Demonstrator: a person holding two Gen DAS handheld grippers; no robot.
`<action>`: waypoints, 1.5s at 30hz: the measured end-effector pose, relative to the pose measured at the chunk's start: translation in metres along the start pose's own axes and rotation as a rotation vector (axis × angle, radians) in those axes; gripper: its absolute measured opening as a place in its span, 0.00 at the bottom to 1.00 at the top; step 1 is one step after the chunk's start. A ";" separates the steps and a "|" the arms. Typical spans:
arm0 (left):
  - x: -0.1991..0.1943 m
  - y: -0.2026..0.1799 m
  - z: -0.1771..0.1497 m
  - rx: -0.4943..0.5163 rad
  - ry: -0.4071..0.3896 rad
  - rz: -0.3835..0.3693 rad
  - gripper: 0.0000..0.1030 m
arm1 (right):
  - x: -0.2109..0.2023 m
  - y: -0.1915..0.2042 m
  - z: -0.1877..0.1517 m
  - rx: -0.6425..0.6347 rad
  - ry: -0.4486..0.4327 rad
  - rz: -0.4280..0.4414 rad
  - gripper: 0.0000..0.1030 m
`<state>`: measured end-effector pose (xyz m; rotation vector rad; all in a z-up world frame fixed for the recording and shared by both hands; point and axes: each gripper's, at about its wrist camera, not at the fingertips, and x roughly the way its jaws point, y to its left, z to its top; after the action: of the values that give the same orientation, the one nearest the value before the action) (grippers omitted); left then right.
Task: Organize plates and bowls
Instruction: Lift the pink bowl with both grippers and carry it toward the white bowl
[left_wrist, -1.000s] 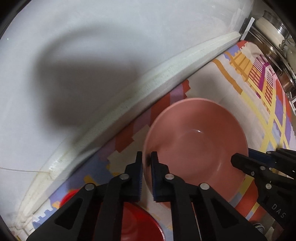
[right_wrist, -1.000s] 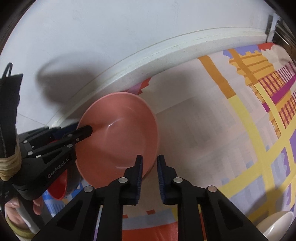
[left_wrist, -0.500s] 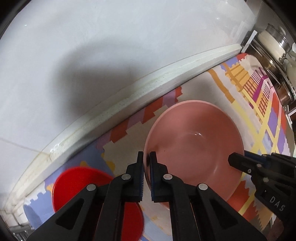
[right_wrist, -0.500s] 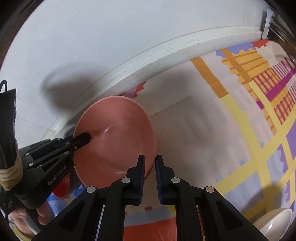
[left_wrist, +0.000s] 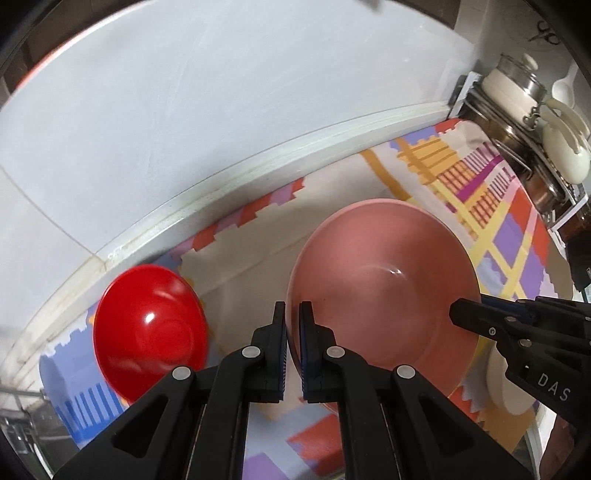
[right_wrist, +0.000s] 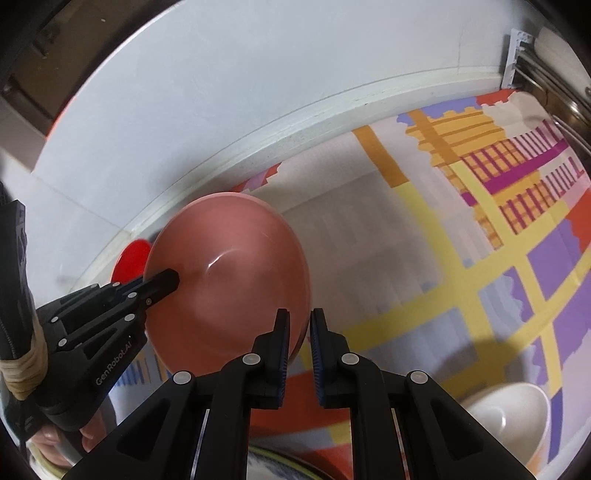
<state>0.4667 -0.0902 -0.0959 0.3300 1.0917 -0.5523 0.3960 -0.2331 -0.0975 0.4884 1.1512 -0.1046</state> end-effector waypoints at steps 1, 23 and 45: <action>-0.003 -0.005 -0.002 0.001 -0.007 0.001 0.07 | -0.006 -0.003 -0.004 -0.005 -0.006 0.001 0.13; -0.047 -0.129 -0.054 -0.006 -0.044 -0.123 0.11 | -0.091 -0.084 -0.068 -0.030 -0.148 -0.061 0.13; -0.020 -0.205 -0.075 -0.018 0.029 -0.137 0.11 | -0.089 -0.169 -0.102 0.001 -0.095 -0.090 0.13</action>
<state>0.2864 -0.2142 -0.1074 0.2487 1.1522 -0.6605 0.2170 -0.3550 -0.1036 0.4281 1.0804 -0.2036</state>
